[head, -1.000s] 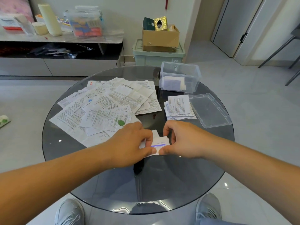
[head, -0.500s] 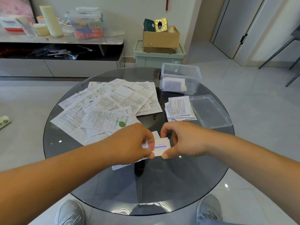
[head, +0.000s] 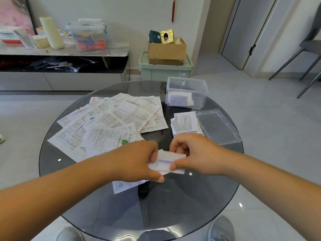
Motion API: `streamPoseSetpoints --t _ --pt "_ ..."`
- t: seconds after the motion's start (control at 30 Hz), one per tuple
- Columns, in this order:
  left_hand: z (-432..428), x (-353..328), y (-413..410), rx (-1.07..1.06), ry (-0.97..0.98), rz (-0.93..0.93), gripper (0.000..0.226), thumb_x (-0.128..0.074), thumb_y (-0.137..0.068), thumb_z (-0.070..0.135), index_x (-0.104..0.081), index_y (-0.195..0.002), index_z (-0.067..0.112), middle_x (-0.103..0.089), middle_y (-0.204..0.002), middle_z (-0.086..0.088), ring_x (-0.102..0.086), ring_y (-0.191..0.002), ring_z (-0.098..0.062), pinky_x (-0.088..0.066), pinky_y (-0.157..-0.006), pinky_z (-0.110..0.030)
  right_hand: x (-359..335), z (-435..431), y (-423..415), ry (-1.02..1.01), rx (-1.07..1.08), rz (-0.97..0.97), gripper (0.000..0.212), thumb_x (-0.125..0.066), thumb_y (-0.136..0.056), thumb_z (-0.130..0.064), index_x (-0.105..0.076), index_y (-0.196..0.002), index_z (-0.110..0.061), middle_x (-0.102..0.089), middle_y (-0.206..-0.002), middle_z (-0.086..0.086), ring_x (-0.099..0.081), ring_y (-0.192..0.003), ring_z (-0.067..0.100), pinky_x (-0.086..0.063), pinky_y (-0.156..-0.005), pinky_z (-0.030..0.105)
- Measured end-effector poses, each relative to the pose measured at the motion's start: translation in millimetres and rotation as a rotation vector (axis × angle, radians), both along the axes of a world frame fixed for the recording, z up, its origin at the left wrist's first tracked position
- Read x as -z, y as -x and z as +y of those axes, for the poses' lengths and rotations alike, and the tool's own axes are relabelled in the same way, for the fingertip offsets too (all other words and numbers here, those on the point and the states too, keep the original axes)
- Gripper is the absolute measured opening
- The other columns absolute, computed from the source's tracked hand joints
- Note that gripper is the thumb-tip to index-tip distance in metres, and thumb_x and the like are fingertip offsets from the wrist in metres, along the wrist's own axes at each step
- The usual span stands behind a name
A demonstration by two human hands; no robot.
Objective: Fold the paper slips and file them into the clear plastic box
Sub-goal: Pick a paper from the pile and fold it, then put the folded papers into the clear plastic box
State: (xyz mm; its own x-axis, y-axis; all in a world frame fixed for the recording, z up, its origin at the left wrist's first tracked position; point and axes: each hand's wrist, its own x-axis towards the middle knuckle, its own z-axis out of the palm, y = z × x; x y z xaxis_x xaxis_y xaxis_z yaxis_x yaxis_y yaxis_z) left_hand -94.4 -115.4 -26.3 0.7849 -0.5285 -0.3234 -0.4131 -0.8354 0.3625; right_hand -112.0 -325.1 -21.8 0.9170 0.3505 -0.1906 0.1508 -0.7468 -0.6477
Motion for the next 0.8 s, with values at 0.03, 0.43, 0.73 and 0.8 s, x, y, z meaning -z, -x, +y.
streamPoseSetpoints --t 0.03,0.43,0.73,0.8 --pt "-0.3 -4.2 -1.2 0.002 0.001 0.031 0.046 -0.073 -0.074 0.066 -0.049 -0.091 0.031 -0.058 -0.09 0.011 -0.055 -0.078 -0.009 -0.047 -0.072 -0.029 -7.4 -7.6 -6.3 -0.044 0.032 -0.043 0.025 -0.088 -0.073 -0.027 -0.069 -0.088 -0.024 -0.071 -0.085 0.001 -0.064 -0.077 0.018 -0.053 -0.074 0.036" --pt "-63.4 -25.6 -99.9 -0.258 0.301 0.024 0.063 -0.081 -0.075 0.055 -0.053 -0.121 0.022 -0.068 -0.107 0.001 -0.068 -0.085 -0.018 -0.054 -0.08 -0.033 -33.4 -53.8 -117.0 0.262 -0.016 -0.082 0.015 -0.082 -0.08 -0.035 -0.075 -0.092 -0.028 -0.07 -0.082 -0.011 -0.062 -0.077 0.01 -0.05 -0.076 0.03" --pt "-83.8 -2.5 -127.9 -0.068 0.133 -0.036 0.036 -0.082 -0.08 0.042 -0.071 -0.102 0.016 -0.059 -0.078 0.01 -0.054 -0.071 -0.011 -0.041 -0.061 -0.023 -3.2 -54.3 -129.8 0.384 0.01 -0.077 0.044 -0.087 -0.066 -0.053 -0.063 -0.095 -0.032 -0.062 -0.1 -0.013 -0.058 -0.092 0.01 -0.052 -0.079 0.031" --pt "-85.8 0.7 -132.0 -0.049 0.136 -0.03 0.033 -0.083 -0.079 0.04 -0.072 -0.101 0.019 -0.057 -0.076 0.012 -0.053 -0.07 -0.01 -0.036 -0.06 -0.021 -3.1 -54.9 -130.8 0.398 -0.019 -0.068 0.045 -0.084 -0.068 -0.056 -0.064 -0.103 -0.035 -0.062 -0.105 -0.016 -0.057 -0.101 0.011 -0.05 -0.086 0.032"
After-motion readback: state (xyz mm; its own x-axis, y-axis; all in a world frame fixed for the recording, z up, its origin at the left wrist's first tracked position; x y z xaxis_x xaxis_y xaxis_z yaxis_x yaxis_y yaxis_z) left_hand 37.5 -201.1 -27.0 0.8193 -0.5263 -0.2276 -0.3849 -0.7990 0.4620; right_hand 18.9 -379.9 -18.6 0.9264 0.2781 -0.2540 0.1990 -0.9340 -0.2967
